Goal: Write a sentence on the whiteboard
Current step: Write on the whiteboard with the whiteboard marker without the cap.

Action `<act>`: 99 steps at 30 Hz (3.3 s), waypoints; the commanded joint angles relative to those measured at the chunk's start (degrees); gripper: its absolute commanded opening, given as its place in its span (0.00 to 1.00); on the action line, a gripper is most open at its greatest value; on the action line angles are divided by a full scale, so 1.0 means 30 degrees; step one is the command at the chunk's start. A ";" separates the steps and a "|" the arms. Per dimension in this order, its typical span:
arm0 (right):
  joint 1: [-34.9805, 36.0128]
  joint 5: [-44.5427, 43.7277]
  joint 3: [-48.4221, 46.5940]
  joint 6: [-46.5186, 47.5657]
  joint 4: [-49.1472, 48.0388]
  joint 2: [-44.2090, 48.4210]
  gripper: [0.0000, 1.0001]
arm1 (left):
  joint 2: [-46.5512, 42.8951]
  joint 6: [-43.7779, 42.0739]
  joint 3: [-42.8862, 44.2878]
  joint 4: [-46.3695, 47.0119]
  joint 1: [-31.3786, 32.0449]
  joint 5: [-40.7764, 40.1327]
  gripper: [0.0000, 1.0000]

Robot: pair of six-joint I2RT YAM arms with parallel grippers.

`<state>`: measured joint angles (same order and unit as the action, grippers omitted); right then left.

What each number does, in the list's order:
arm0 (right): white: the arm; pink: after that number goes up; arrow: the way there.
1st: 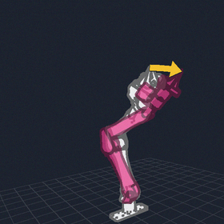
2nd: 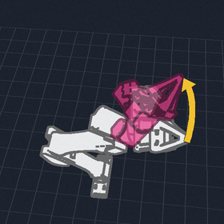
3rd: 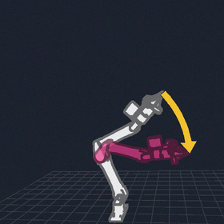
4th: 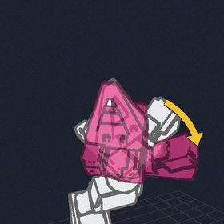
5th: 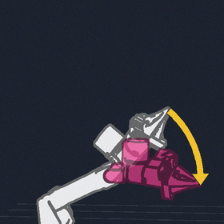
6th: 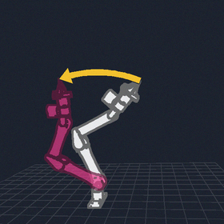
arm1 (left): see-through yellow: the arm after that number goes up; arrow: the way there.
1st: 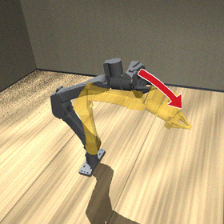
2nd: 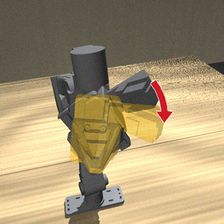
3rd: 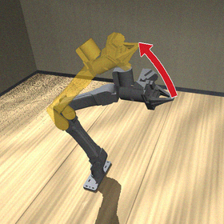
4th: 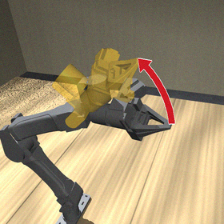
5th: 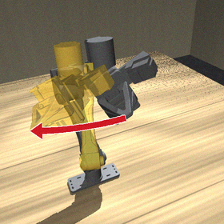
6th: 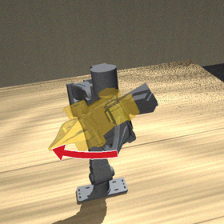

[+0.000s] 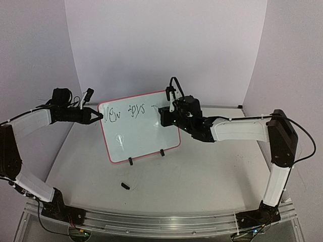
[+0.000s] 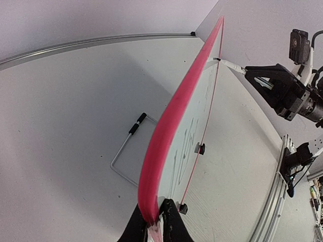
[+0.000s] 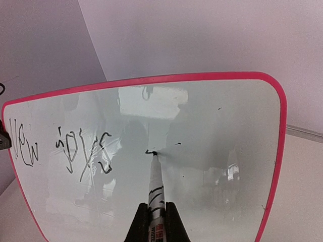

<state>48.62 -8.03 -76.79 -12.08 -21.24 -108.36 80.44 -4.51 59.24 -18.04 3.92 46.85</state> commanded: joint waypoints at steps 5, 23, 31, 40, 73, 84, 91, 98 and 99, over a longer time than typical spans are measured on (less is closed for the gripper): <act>0.0009 -0.1516 -0.0566 -0.0166 0.0282 -0.0026 0.00 | 0.0462 -0.0513 0.0417 -0.1158 -0.0022 -0.1648 0.00; 0.0003 0.0489 -0.0325 0.0636 -0.1257 0.0888 0.00 | 0.0429 -0.0400 0.0422 -0.1118 -0.0019 -0.1759 0.00; 0.0001 -0.0053 -0.1469 0.0828 -0.0747 0.0024 0.00 | 0.0433 -0.0401 0.0428 -0.1104 -0.0027 -0.1730 0.00; 0.0002 -0.0536 -0.2128 0.0677 0.0242 -0.0740 0.00 | 0.0480 -0.0400 0.0444 -0.1103 -0.0028 -0.1701 0.00; 0.0002 -0.2109 -0.0320 -0.0196 0.0605 0.0064 0.00 | 0.0457 -0.0335 0.0437 -0.1053 -0.0021 -0.1671 0.00; -0.0005 -0.1882 -0.0152 -0.0033 -0.0471 0.1086 0.00 | 0.0463 -0.0312 0.0415 -0.1058 -0.0023 -0.1671 0.00; 0.0002 -0.1958 -0.0823 0.0094 -0.0336 0.0403 0.00 | 0.0438 -0.0312 0.0420 -0.1068 -0.0010 -0.1683 0.00; -0.0069 -0.1989 -0.1339 -0.0042 -0.0084 -0.0198 0.00 | 0.0466 -0.0361 0.0434 -0.1060 -0.0009 -0.1671 0.00; -0.0106 -0.1973 -0.1398 -0.0081 -0.0050 -0.0268 0.00 | 0.0475 -0.0360 0.0438 -0.1069 -0.0020 -0.1671 0.00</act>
<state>48.66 -12.86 -77.95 -12.25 -20.88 -107.87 80.71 -4.49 59.24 -19.51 3.97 47.33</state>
